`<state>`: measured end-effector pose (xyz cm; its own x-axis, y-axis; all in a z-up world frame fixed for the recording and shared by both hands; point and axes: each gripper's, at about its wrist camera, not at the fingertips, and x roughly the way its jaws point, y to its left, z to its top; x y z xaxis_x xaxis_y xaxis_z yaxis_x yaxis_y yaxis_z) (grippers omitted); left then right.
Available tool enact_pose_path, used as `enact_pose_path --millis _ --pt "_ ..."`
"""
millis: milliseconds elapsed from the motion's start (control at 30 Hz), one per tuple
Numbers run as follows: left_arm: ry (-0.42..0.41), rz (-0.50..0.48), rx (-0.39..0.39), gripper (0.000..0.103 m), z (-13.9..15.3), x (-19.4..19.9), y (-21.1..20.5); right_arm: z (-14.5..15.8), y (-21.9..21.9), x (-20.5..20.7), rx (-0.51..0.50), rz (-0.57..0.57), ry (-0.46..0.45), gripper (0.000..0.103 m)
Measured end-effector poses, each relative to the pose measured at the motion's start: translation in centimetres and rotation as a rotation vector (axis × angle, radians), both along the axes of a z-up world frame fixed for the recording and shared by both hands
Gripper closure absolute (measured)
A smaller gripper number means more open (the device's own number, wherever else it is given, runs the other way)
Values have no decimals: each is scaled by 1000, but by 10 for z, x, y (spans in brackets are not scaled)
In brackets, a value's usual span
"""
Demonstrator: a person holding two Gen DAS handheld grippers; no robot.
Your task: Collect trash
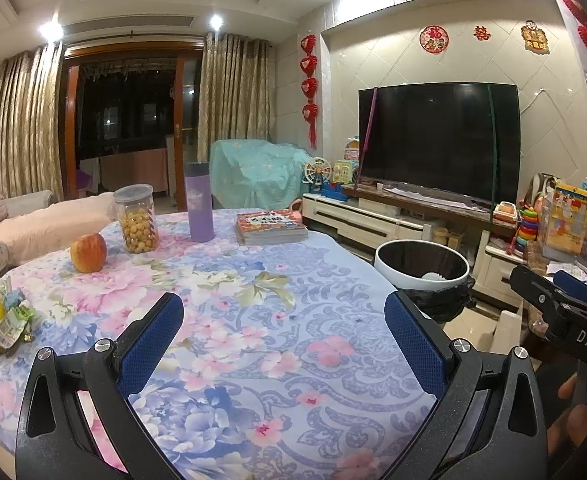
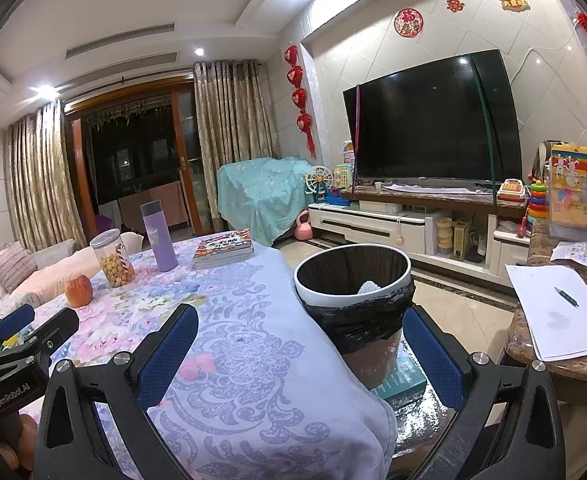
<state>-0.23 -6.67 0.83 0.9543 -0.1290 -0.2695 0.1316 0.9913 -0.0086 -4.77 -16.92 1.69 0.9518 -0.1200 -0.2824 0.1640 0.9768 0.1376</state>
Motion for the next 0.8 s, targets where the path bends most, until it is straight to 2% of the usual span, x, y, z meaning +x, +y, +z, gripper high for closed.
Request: enact_pose_path --millis 800 --pt "5 -6 -1 0 0 0 0 -1 0 0 1 0 2 0"
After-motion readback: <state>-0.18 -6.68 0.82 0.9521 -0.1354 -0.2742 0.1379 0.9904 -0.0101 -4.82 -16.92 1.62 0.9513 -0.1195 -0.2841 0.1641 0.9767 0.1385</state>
